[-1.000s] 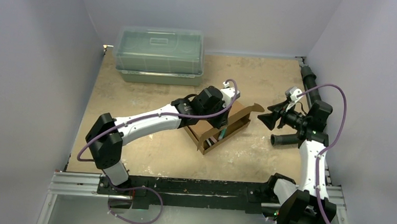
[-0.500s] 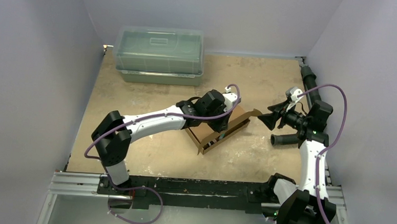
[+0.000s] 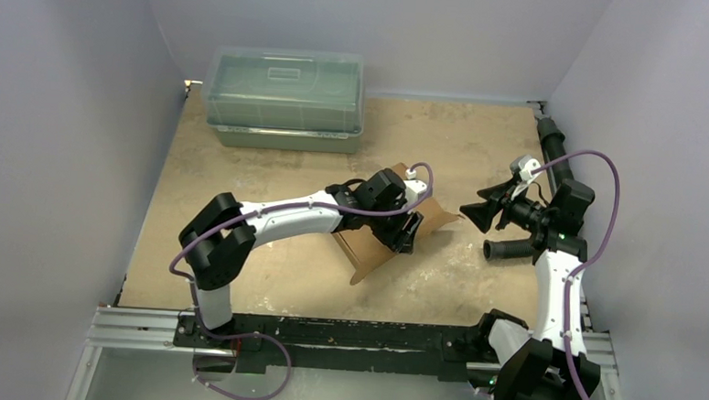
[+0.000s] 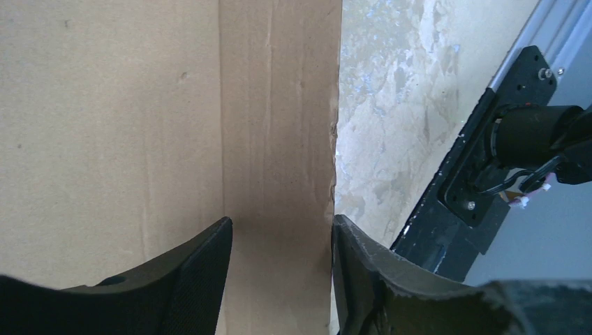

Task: Fold the paper box

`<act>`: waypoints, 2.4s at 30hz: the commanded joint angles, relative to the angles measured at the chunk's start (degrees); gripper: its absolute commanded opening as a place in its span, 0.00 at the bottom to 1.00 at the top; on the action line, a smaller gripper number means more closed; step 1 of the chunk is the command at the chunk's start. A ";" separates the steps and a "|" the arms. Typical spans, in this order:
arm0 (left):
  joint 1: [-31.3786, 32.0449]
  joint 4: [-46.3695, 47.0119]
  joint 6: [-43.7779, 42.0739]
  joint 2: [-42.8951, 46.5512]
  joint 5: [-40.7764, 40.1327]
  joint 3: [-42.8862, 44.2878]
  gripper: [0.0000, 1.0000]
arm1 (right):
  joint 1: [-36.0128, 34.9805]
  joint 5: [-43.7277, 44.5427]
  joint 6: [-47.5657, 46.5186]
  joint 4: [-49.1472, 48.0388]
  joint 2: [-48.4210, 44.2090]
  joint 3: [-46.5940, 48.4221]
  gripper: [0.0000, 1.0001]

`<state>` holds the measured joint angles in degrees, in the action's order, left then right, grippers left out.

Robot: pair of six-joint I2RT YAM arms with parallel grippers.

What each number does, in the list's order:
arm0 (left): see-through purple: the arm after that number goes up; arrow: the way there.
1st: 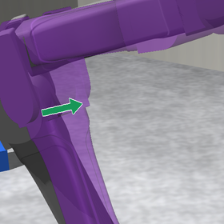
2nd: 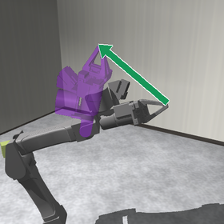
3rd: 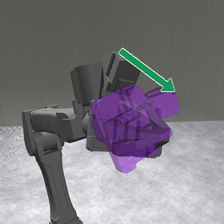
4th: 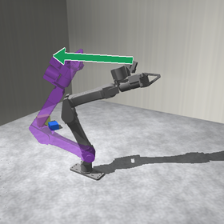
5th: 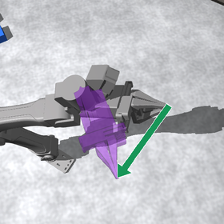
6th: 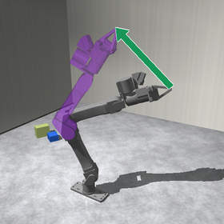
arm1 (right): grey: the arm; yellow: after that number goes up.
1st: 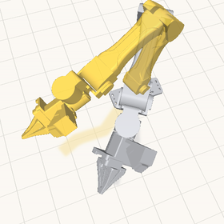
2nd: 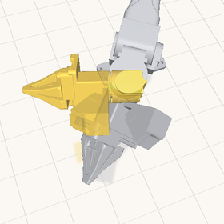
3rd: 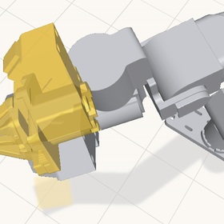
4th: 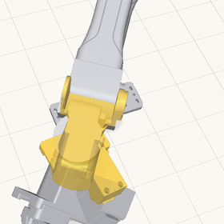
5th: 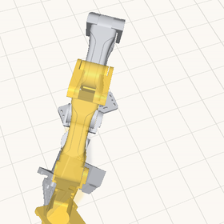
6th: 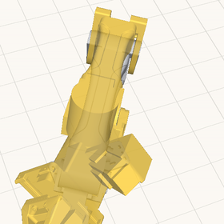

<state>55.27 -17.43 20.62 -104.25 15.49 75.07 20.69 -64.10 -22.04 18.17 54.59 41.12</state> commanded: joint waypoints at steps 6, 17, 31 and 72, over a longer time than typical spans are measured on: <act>-0.06 2.46 1.81 1.68 5.37 -0.03 0.60 | 0.40 -1.82 -0.27 -0.82 -0.36 0.75 0.69; -5.71 10.07 3.64 19.77 -1.38 -8.81 0.59 | 0.34 -2.85 -13.47 8.65 -0.01 1.44 0.68; -23.33 25.45 19.43 43.26 -6.42 -44.28 0.86 | -14.97 -2.19 -89.95 44.16 5.92 0.38 0.99; -29.10 44.83 -2.54 16.62 0.22 -34.40 0.87 | -0.22 -6.07 15.42 1.83 23.27 1.32 0.41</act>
<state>24.53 24.86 22.44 -84.97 15.05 36.27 19.35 -69.78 -15.75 22.98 75.59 43.62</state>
